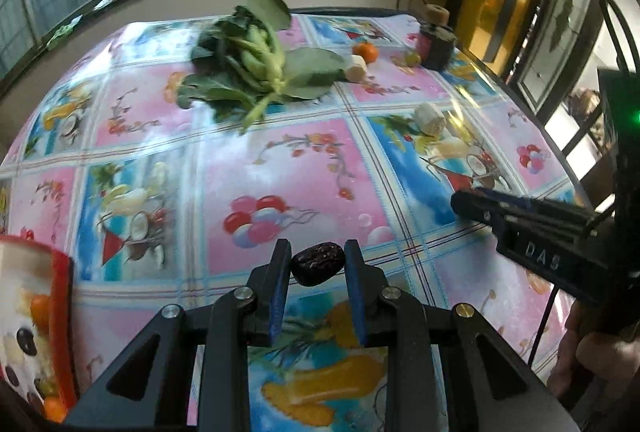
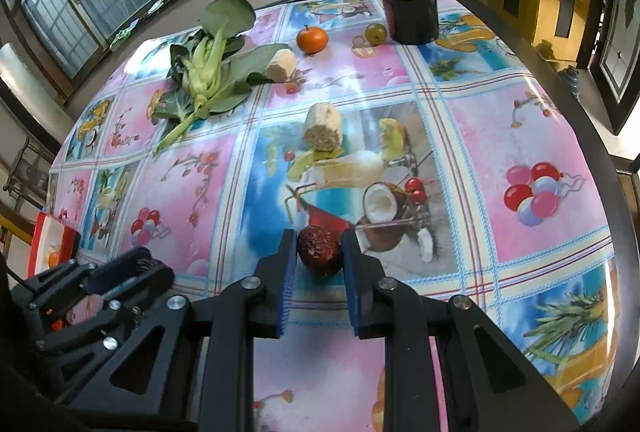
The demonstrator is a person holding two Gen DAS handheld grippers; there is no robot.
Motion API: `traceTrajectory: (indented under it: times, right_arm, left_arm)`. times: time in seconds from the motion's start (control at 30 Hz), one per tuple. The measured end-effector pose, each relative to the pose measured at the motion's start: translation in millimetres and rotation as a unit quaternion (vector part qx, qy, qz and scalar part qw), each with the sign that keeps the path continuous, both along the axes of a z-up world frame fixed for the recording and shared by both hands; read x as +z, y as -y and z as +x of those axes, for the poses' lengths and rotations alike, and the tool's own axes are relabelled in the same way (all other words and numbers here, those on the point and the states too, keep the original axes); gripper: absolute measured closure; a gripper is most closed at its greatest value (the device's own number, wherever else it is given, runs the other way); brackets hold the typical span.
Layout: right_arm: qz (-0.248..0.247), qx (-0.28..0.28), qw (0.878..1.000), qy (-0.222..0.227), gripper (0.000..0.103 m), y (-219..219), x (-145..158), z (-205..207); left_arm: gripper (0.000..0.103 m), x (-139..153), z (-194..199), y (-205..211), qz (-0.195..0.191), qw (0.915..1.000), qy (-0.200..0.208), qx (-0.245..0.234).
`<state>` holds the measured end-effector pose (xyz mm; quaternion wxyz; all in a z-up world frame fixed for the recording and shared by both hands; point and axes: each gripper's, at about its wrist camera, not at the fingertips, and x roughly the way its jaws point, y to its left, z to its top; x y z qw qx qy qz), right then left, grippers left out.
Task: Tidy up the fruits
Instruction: 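Grasp a red date with the left gripper while the right gripper grasps another date, then carry both red dates over the tray with both grippers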
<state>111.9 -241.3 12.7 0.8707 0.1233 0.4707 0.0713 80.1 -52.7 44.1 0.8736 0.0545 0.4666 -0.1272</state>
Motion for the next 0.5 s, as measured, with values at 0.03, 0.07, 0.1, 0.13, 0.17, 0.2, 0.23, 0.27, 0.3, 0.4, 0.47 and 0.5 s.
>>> traceTrajectory:
  times: [0.03, 0.07, 0.1, 0.13, 0.17, 0.2, 0.23, 0.27, 0.3, 0.4, 0.47, 0.5]
  right_arm:
    - [0.001, 0.001, 1.000, 0.000, 0.079, -1.9, 0.3, -1.5]
    - [0.001, 0.003, 1.000, -0.001, 0.079, -3.8, 0.5, -2.7]
    - [0.000, 0.005, 1.000, 0.000, 0.079, -6.2, 0.9, -4.3]
    - [-0.001, 0.008, 1.000, 0.000, 0.079, -9.1, 1.3, -6.4]
    - [-0.001, 0.010, 1.000, 0.000, 0.079, -11.4, 1.7, -8.1]
    - [-0.001, 0.013, 1.000, 0.001, 0.079, -14.3, 2.4, -9.9]
    - [-0.002, 0.015, 1.000, 0.002, 0.079, -17.7, 3.5, -12.1]
    - [-0.002, 0.018, 1.000, 0.003, 0.079, -20.6, 4.7, -14.0]
    - [-0.002, 0.021, 1.000, 0.004, 0.079, -23.8, 6.3, -16.4]
    - [0.000, 0.029, 1.000, 0.011, 0.079, -34.1, 13.2, -23.7]
    - [0.000, 0.037, 0.999, 0.017, 0.079, -43.1, 19.3, -28.3]
    - [0.000, 0.041, 0.999, 0.021, 0.079, -48.8, 23.6, -31.3]
  left_arm:
    - [0.077, 1.9, -1.8, -2.9, 0.001, 1.0000, 0.002, 0.006]
    - [0.077, 3.0, -2.7, -4.9, 0.004, 0.9999, 0.004, 0.011]
    - [0.077, 4.7, -3.5, -7.5, 0.003, 0.9999, 0.005, 0.015]
    - [0.077, 6.4, -5.2, -11.1, -0.001, 0.9998, 0.005, 0.020]
    - [0.077, 7.1, -5.9, -12.6, 0.000, 0.9997, 0.006, 0.023]
    - [0.077, 8.3, -7.6, -15.1, 0.001, 0.9996, 0.007, 0.027]
    - [0.077, 9.3, -8.8, -17.3, 0.001, 0.9995, 0.008, 0.029]
    - [0.077, 10.9, -10.5, -20.4, 0.001, 0.9994, 0.010, 0.034]
    - [0.077, 12.1, -11.8, -22.7, 0.001, 0.9993, 0.011, 0.037]
    - [0.077, 16.7, -14.9, -31.5, -0.001, 0.9988, 0.014, 0.048]
    - [0.077, 21.1, -17.2, -38.0, 0.002, 0.9983, 0.019, 0.056]
    - [0.077, 23.6, -18.5, -41.5, 0.001, 0.9980, 0.021, 0.059]
